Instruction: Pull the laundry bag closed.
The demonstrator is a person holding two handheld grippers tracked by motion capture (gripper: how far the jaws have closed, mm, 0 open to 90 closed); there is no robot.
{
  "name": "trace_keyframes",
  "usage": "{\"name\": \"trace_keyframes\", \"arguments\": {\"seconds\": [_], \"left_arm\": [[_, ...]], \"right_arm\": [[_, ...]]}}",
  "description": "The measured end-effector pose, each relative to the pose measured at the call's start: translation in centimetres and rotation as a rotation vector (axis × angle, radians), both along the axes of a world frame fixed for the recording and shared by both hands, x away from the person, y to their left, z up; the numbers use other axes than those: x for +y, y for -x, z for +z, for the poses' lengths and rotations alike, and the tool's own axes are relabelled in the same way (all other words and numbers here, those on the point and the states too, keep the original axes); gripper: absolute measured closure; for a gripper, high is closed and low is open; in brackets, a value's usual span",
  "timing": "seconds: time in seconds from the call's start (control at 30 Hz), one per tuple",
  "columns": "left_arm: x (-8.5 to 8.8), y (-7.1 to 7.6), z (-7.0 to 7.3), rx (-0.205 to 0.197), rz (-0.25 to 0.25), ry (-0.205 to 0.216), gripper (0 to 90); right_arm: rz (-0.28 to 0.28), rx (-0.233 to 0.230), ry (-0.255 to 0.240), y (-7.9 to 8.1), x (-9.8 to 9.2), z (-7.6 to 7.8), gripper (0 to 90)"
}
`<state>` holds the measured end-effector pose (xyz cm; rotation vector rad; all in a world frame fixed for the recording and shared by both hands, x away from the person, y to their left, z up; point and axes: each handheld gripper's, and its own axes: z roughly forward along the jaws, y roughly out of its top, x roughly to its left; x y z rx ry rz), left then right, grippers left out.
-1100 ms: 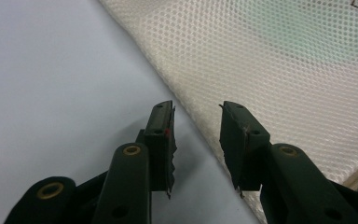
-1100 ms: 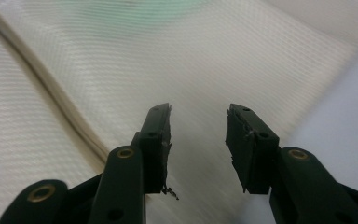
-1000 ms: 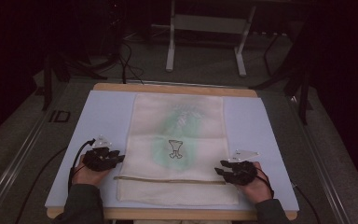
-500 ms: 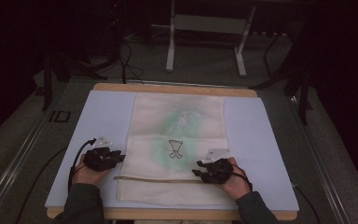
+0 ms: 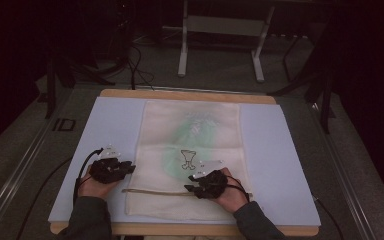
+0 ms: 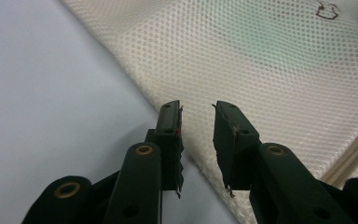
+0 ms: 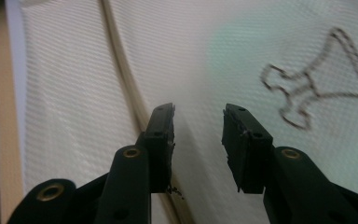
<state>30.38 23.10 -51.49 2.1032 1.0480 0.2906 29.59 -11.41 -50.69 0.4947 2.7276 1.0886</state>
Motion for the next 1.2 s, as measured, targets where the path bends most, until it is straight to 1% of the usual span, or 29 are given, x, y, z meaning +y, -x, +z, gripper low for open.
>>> {"name": "trace_keyframes", "arguments": {"seconds": [0.03,0.2,0.37,0.5,0.57,0.63,0.73,0.83,0.87,0.9,0.97,1.03,1.07,1.17,1.2], "left_arm": [[0.0,0.0,0.0,0.007,-0.008,0.010,71.5],[-0.1,0.0,-0.1,0.010,-0.025,0.011,73.7],[-0.5,0.0,-0.1,0.013,-0.038,0.000,77.8],[-0.7,-0.1,-0.2,0.016,-0.056,-0.010,81.7],[-0.6,-0.1,-0.1,0.017,-0.057,-0.013,83.1],[-0.5,-0.1,-0.1,0.016,-0.049,-0.005,84.8],[-0.2,0.0,0.0,0.012,-0.042,-0.002,86.6],[-0.1,0.0,0.0,0.011,-0.039,0.001,85.5],[-0.3,-0.1,-0.1,0.015,-0.045,-0.004,82.6],[-0.3,-0.1,-0.1,0.015,-0.044,-0.004,81.9],[-0.4,-0.1,-0.1,0.014,-0.045,-0.006,80.2],[-0.3,-0.1,-0.1,0.016,-0.042,-0.006,79.1],[-0.3,-0.1,-0.1,0.018,-0.037,-0.005,75.8],[-0.1,-0.2,-0.1,0.016,-0.029,0.003,73.5],[-0.1,-0.2,-0.1,0.016,-0.029,0.003,73.0]], "right_arm": [[0.008,0.004,-0.002,0.0,0.4,-0.1,64.0],[0.053,0.012,-0.003,0.2,2.2,-0.5,67.8],[0.100,0.018,-0.009,0.5,4.0,-0.6,71.0],[0.129,0.019,-0.018,0.7,5.5,-0.5,71.5],[0.144,0.019,-0.020,0.8,6.3,-0.5,71.5],[0.162,0.012,-0.022,0.8,7.2,-0.5,72.0],[0.180,0.015,-0.023,0.9,8.4,-0.5,73.1],[0.190,0.016,-0.023,0.9,9.2,-0.6,73.4],[0.204,0.010,-0.026,0.8,10.1,-0.7,73.4],[0.208,0.017,-0.028,0.8,10.4,-0.7,73.7],[0.213,0.019,-0.032,0.7,11.0,-0.9,74.4],[0.216,0.020,-0.032,0.6,11.3,-0.9,74.8],[0.218,0.022,-0.038,0.6,11.8,-1.0,75.6],[0.229,0.020,-0.041,0.6,12.6,-1.0,78.6],[0.229,0.020,-0.041,0.6,12.6,-1.0,78.6]]}}
